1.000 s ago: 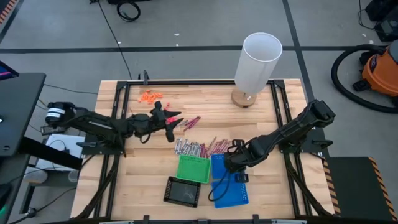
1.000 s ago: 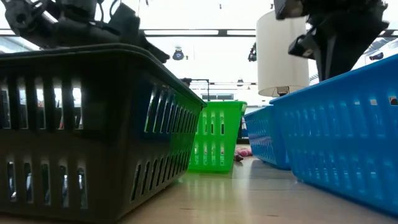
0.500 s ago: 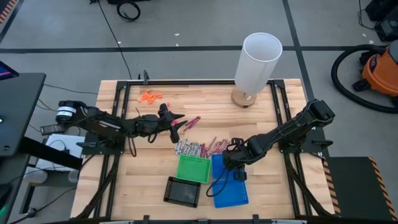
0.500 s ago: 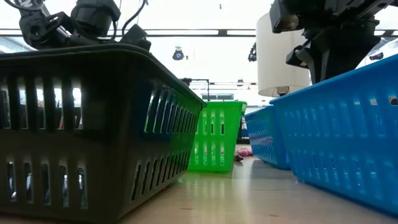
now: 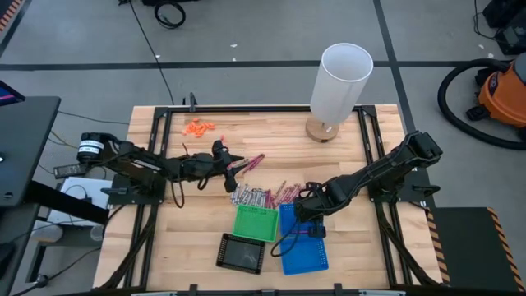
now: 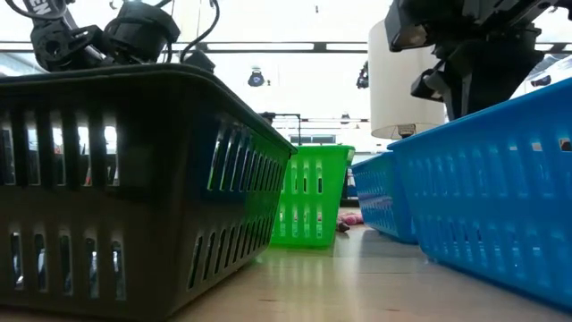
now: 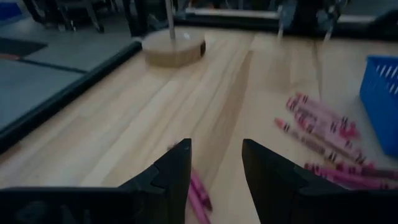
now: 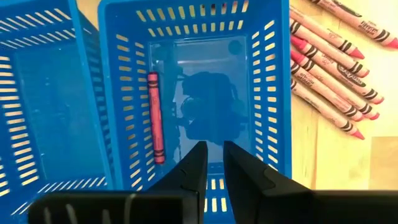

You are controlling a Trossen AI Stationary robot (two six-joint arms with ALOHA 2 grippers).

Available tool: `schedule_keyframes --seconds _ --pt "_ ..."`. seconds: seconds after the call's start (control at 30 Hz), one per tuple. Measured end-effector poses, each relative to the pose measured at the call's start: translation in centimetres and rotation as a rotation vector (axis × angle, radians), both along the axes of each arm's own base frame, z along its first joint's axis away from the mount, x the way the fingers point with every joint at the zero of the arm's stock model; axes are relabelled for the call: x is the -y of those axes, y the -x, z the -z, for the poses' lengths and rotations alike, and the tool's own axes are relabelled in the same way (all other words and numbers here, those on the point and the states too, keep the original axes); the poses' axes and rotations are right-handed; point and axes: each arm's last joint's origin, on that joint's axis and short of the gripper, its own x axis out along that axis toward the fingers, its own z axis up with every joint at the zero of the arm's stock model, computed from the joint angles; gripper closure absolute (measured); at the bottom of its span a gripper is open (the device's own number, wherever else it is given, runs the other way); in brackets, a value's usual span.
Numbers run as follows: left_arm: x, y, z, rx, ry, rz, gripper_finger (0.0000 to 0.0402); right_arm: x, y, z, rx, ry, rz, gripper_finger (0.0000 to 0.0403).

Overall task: Sort crayons
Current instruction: Put the black crayon into the green bin

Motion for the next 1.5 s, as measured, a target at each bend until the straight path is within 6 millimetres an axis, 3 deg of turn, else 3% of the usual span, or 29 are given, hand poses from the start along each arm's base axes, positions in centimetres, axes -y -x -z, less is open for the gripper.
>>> schedule_keyframes --seconds 0.33,0.77,1.1,1.5 --pt "0.2 -1.0 -0.1 -0.272 0.063 -0.016 0.0249 1.2 0.8 -2.5 0.067 -0.030 0.027 0.0341" --pt "0.2 -0.4 0.7 -0.385 0.120 -0.022 0.0249 2.5 1.4 -3.9 0.127 0.066 0.051 0.0304" --pt "-2.3 -1.0 2.1 -0.440 0.085 -0.082 0.0260 2.7 0.8 -3.7 0.211 0.139 0.009 0.0306" --pt "-5.2 -2.5 3.4 -0.529 0.096 -0.007 0.0260 2.8 0.6 -3.8 0.228 0.135 -0.014 0.0306"
